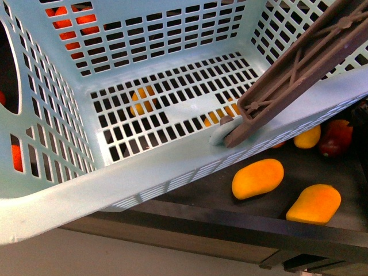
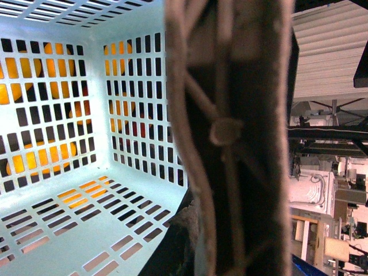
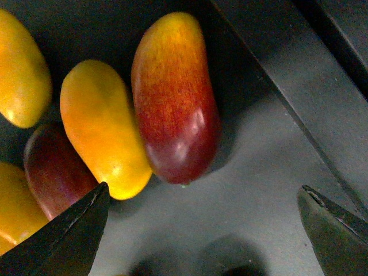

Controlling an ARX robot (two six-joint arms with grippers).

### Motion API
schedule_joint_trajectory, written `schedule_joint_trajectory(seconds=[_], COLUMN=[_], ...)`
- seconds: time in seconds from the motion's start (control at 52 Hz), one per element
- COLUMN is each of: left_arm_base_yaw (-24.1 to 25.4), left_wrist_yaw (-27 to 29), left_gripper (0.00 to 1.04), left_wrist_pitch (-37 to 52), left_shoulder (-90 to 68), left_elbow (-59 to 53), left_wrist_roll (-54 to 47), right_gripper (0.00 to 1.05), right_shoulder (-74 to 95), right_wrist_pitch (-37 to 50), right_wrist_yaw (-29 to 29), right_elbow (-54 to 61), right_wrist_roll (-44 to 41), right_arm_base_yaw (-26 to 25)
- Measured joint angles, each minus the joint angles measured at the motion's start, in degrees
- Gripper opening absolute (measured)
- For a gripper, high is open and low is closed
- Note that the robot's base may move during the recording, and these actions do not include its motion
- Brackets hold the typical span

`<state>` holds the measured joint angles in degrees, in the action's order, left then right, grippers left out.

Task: Pick mango and avocado into basket

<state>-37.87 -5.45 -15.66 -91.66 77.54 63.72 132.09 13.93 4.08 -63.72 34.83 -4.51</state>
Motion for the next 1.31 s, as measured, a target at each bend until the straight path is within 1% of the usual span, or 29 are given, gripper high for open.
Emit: schedule_joint_trajectory(seconds=[0.269,0.404,0.885,1.309], left_arm_base_yaw=[0.00,0.00,0.00,0.00], left_wrist_yaw=[0.07,0.04,0.07,0.04], left_gripper=[0.04,0.04,0.04,0.04], left_wrist_pitch=[0.00,0.00,0.00,0.00], left_shoulder=[0.02,0.00,0.00,0.00], left_elbow=[0.00,0.00,0.00,0.00], left_wrist_roll=[0.00,0.00,0.00,0.00], right_gripper=[0.96,0.96,0.96,0.96], right_shoulder=[3.69,5.22,13.05,19.12], right_wrist_pitch=[-7.89,-10.47,-15.30,-18.99], right_wrist_yaw=[-3.19,-4.24,-4.50,-4.50], right_elbow=[-8.87,-11.39,-20.48,-29.33], right_wrist_roll=[2.84,3.26,3.98,4.46], right_arm_base_yaw=[1.36,1.51,2.99,3.17])
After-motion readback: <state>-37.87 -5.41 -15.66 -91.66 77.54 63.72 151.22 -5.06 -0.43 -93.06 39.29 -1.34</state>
